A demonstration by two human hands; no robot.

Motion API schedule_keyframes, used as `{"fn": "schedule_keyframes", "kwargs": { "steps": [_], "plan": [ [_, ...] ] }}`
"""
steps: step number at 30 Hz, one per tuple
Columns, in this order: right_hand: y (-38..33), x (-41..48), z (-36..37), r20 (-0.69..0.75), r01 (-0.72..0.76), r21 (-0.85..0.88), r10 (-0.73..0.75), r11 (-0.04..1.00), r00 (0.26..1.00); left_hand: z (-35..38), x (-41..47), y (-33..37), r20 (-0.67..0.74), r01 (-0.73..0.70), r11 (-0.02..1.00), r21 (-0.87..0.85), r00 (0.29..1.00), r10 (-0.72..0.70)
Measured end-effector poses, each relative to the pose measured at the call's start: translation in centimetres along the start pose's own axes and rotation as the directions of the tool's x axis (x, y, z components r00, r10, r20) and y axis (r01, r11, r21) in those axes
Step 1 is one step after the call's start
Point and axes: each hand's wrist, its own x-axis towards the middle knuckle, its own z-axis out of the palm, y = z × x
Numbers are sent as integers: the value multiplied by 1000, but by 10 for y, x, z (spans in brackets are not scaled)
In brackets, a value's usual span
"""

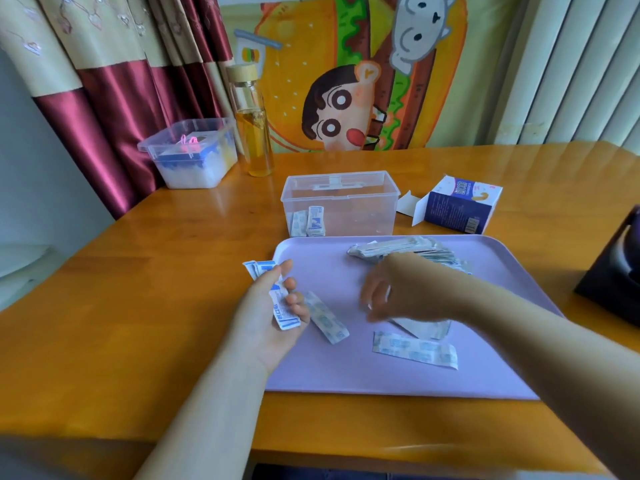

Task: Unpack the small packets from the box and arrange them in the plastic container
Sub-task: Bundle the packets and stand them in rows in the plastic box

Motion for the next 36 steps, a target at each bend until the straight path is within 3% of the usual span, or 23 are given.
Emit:
{"fn": "schedule_keyframes", "kwargs": {
  "steps": [3,9,14,16,18,21,25,30,36],
  "plan": [
    [2,-18,-1,213,-12,-193,54,981,975,3,1,-5,26,79,995,-64,997,-78],
    [4,-14,7,323,49,-361,76,931,943,18,-6,-17,25,116,992,-45,993,-115],
    [14,-12,4,357,36,-215,44,976,933,10,-5,-17,13,1,1000,9,1000,-1],
    [16,-13,-1,356,28,-73,0,997,934,6,-4,-19,20,-30,999,27,999,30],
    [13,-14,-11,274,28,144,-67,989,959,7,-6,-21,52,13,999,39,999,-15],
    [8,-14,-19,83,31,472,-80,881,993,13,-12,-29,135,150,986,68,978,-158],
    [6,-7,-10,-31,35,601,-21,799,999,18,-12,-32,161,131,990,57,977,-139],
    [1,15,8,-100,17,602,54,799,994,6,-1,-13,14,-72,995,-62,997,73],
    [-7,37,16,-239,-13,301,88,954,967,-5,-7,1,6,-86,994,-71,996,86]
  ]
}}
